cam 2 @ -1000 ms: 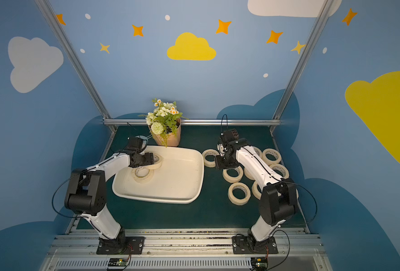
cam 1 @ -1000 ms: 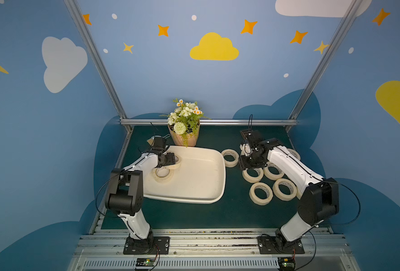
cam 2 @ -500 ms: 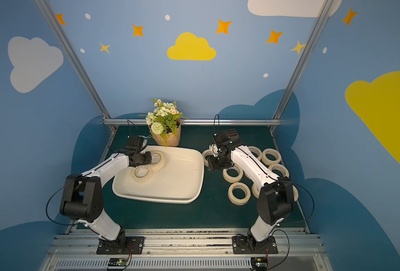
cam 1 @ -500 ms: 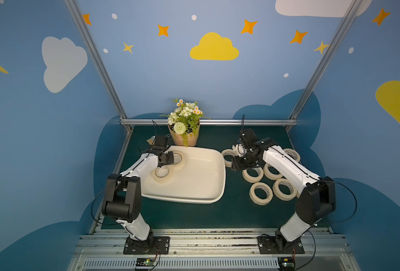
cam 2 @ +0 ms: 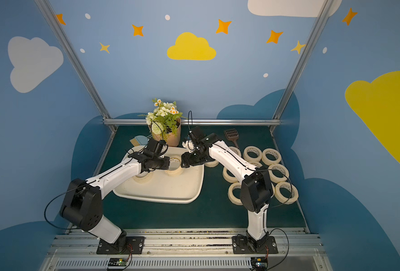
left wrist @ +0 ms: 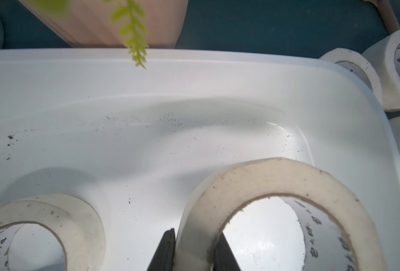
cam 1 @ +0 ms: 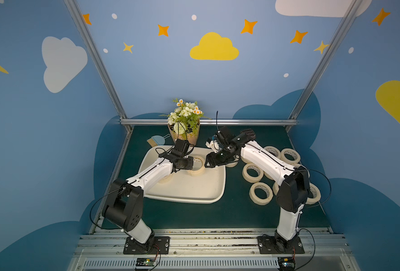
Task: Take out the art tape in the storage box
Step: Pick up the art tape from the storage box.
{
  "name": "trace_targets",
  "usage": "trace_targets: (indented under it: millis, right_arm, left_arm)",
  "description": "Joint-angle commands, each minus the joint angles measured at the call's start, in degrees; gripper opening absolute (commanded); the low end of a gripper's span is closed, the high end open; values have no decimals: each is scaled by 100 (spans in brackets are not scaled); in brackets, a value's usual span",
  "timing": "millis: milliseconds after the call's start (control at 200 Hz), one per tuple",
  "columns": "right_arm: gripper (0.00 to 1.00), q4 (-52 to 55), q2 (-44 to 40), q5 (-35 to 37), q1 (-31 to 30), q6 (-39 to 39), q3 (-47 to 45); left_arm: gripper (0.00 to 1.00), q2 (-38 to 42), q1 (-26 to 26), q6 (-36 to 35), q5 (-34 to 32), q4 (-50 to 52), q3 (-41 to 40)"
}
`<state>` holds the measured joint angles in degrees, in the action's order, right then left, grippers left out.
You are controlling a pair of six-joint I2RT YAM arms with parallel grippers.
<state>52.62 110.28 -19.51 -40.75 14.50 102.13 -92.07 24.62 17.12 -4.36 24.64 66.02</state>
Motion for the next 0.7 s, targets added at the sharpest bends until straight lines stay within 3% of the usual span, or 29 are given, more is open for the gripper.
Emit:
trace_targets:
  millis: [0,255,385,420,541,651,696]
  right_arm:
    - [64,-115,375,-88,-7,182,178]
    - [59,-246,910,-12,-29,355,358]
    - [27,-279,927,130,-29,380,332]
    - [24,-279,937,162,-27,376,326]
    - [25,-284,983,147,-10,384,350]
    - [43,-279,1037,106,9,427,380]
    - [45,-282,1055,101,0,431,402]
  left_arm:
    - [16,72,129,97,41,-9,262]
    - [16,194,316,254,164,-8,214]
    - [17,409,429,373,71,38,54]
    - [17,484,437,397,104,-14,-19]
    - [17,661,503,503,198,-51,-95]
    - [18,734,642,563,186,-71,-143]
    - [18,733,671,581,173,-76,-156]
